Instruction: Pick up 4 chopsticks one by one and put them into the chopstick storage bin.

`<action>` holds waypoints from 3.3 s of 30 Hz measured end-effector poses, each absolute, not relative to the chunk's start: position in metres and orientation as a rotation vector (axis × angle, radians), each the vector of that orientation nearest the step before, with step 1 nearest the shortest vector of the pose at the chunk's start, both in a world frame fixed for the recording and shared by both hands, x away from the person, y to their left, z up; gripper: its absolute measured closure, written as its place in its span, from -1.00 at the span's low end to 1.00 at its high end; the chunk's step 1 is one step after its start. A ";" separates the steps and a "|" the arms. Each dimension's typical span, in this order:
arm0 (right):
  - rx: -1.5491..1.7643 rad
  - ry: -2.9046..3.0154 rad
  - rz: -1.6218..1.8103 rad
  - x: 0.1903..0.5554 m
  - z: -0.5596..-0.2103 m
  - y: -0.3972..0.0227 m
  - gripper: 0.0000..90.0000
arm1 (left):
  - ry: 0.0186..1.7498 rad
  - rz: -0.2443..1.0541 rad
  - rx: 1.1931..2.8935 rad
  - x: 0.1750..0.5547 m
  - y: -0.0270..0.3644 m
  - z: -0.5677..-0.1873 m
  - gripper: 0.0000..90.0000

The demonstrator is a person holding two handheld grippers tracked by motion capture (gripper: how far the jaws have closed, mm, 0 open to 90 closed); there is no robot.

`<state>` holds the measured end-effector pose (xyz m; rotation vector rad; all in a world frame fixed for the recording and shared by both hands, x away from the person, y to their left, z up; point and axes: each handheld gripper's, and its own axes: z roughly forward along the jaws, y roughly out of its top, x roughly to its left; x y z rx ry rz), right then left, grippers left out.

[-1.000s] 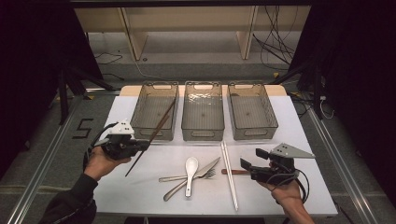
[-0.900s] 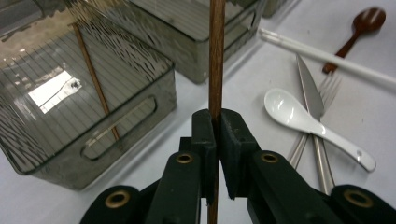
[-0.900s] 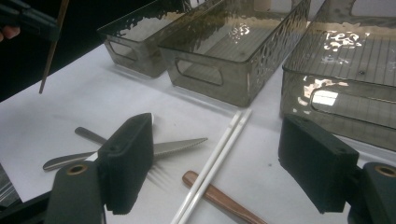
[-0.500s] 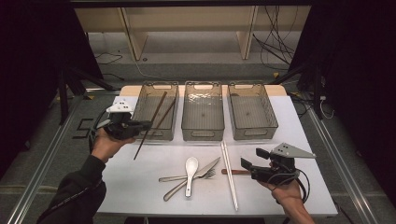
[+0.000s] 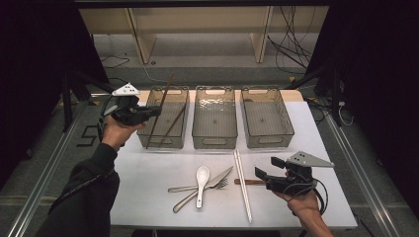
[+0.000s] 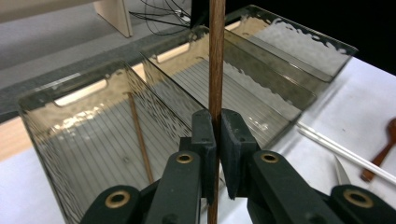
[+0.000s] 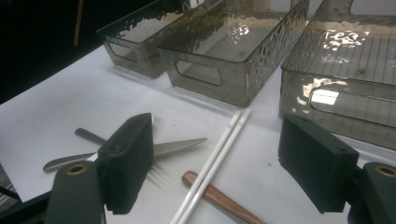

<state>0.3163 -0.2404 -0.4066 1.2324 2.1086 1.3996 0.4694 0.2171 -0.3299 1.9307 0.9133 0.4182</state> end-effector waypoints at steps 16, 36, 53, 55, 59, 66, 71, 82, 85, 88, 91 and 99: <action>1.223 2.113 1.408 0.316 -0.406 -0.240 -0.39 | 0.970 0.486 1.913 0.509 0.218 -0.328 0.87; 1.228 2.109 1.423 0.316 -0.406 -0.242 -0.39 | 1.072 0.540 1.903 0.544 0.227 -0.345 0.87; 1.223 2.110 1.424 0.316 -0.405 -0.241 -0.39 | 1.103 0.535 1.926 0.546 0.224 -0.363 0.86; 1.222 2.108 1.425 0.316 -0.405 -0.241 -0.39 | 1.108 0.531 1.927 0.546 0.224 -0.366 0.86; 1.224 2.107 1.424 0.316 -0.405 -0.241 -0.39 | 1.111 0.528 1.930 0.545 0.224 -0.371 0.85; 1.217 2.109 1.423 0.316 -0.406 -0.241 -0.39 | 1.145 0.536 1.947 0.546 0.223 -0.374 0.68; 1.220 2.108 1.422 0.316 -0.406 -0.241 -0.39 | 1.168 0.511 1.940 0.539 0.224 -0.366 0.36; 1.226 2.109 1.413 0.316 -0.406 -0.242 -0.39 | 1.103 0.387 1.892 0.494 0.217 -0.353 -0.38; 1.224 2.101 1.419 0.317 -0.404 -0.243 -0.39 | 1.071 0.355 1.871 0.480 0.215 -0.352 -0.48; 1.224 2.089 1.425 0.318 -0.402 -0.247 -0.39 | 1.049 0.330 1.852 0.466 0.214 -0.353 -0.55; 1.232 2.088 1.423 0.319 -0.402 -0.249 -0.39 | 1.038 0.306 1.844 0.457 0.212 -0.356 -0.60; 1.224 2.094 1.421 0.320 -0.400 -0.255 -0.39 | 1.006 0.286 1.822 0.432 0.202 -0.362 -0.66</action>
